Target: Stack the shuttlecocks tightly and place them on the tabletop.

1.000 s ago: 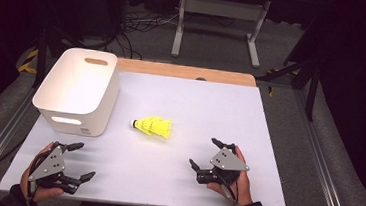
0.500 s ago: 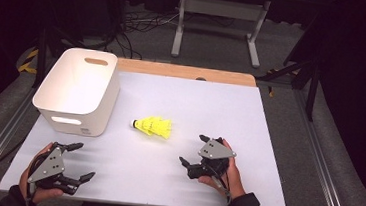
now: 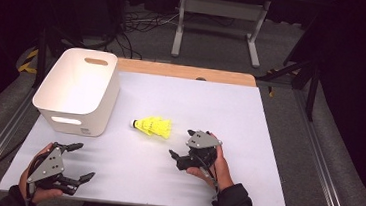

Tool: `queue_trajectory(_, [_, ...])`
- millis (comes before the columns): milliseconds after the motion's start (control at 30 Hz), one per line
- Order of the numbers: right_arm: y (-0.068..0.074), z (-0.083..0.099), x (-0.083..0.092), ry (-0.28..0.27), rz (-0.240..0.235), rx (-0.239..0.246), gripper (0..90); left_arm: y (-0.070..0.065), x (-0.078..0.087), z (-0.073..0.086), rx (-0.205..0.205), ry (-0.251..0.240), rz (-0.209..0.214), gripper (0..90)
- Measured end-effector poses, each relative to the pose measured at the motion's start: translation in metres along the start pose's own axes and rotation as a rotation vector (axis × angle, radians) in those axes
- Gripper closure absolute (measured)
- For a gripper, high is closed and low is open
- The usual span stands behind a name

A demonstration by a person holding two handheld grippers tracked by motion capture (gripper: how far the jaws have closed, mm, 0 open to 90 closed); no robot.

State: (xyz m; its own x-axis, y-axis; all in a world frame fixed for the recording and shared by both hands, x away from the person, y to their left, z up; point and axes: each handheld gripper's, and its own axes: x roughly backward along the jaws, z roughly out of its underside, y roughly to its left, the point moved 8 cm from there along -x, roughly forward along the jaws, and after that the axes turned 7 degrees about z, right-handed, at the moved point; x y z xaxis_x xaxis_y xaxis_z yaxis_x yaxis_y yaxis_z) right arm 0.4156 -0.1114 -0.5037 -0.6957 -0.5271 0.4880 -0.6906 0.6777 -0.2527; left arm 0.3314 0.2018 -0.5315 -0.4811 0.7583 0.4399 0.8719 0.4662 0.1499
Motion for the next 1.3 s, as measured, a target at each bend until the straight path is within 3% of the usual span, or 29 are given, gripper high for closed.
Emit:
queue_trajectory(67, [0.001, -0.001, -0.003, 0.005, -0.006, 0.0, 12.2, 0.0, 0.0, 0.0, 0.001, 0.0, 0.002, 6.6])
queue_trajectory(200, [0.007, -0.004, -0.011, 0.023, -0.072, -0.004, 13.2, 0.0, -0.001, 0.0, -0.005, 0.005, 0.004, 6.7])
queue_trajectory(500, [0.025, -0.012, -0.04, 0.078, -0.137, 0.011, 20.0, -0.001, 0.0, 0.0, 0.001, -0.002, 0.006, 6.7])
queue_trajectory(833, [0.028, -0.016, -0.06, 0.119, -0.166, -0.014, 22.3, -0.002, 0.0, -0.001, 0.001, -0.006, 0.012, 6.7])
queue_trajectory(1033, [0.03, -0.017, -0.074, 0.156, -0.149, -0.021, 24.9, -0.002, 0.0, -0.001, -0.003, -0.008, 0.013, 6.7])
queue_trajectory(1300, [0.034, -0.025, -0.084, 0.165, -0.143, -0.045, 31.1, -0.001, -0.002, -0.005, 0.0, -0.026, 0.018, 6.9])
